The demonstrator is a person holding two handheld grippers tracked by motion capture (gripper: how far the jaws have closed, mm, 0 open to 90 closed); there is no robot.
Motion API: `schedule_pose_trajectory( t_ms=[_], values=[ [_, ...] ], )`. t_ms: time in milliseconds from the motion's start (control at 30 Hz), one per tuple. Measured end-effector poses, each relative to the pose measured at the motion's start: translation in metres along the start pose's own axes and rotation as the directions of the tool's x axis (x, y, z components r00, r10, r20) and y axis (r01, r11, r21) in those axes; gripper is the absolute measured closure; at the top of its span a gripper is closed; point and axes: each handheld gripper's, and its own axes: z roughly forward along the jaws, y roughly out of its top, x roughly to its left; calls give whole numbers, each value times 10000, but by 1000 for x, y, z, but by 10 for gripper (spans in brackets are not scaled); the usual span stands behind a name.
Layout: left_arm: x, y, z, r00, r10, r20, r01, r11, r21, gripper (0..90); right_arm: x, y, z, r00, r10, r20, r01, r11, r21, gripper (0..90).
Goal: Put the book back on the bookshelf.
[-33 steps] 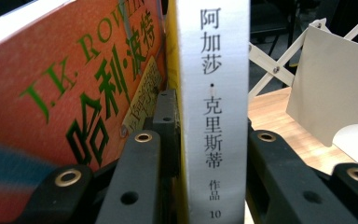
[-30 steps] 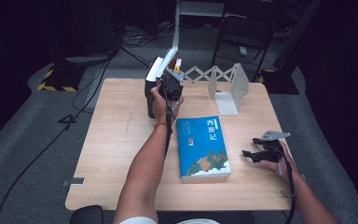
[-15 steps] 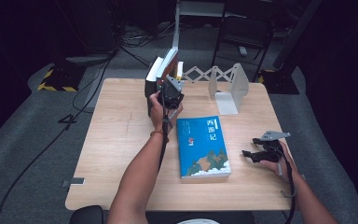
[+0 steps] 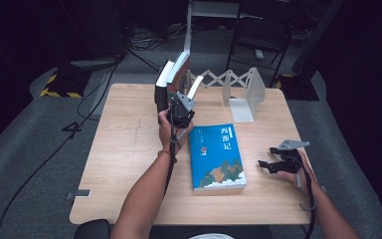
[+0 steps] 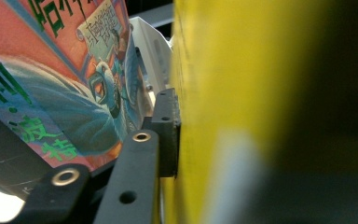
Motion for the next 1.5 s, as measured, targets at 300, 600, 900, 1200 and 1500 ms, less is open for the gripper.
schedule_pose_trajectory(
  t_ms=[300,600,900,1200,1500],
  values=[
    [14,-6,8,9899,-1326,-507,1289,9891,-709,745,0,0,0,10000,-3,-1,3,10000,-2,192],
    [12,1,6,9780,-1749,-1137,1603,9789,-1269,745,0,0,0,10000,-9,-17,9,10000,3,191],
    [0,28,-7,9848,-534,-1653,353,9933,-1105,745,0,0,0,10000,-7,-37,7,10000,6,191],
    [11,27,-4,9679,-1267,-2170,1080,9895,-960,745,1,0,0,10000,-52,-67,52,10000,11,191],
    [8,16,-23,9769,-1219,-1756,1104,9911,-737,744,0,0,0,9999,-89,-84,89,10000,20,190]
  ],
)
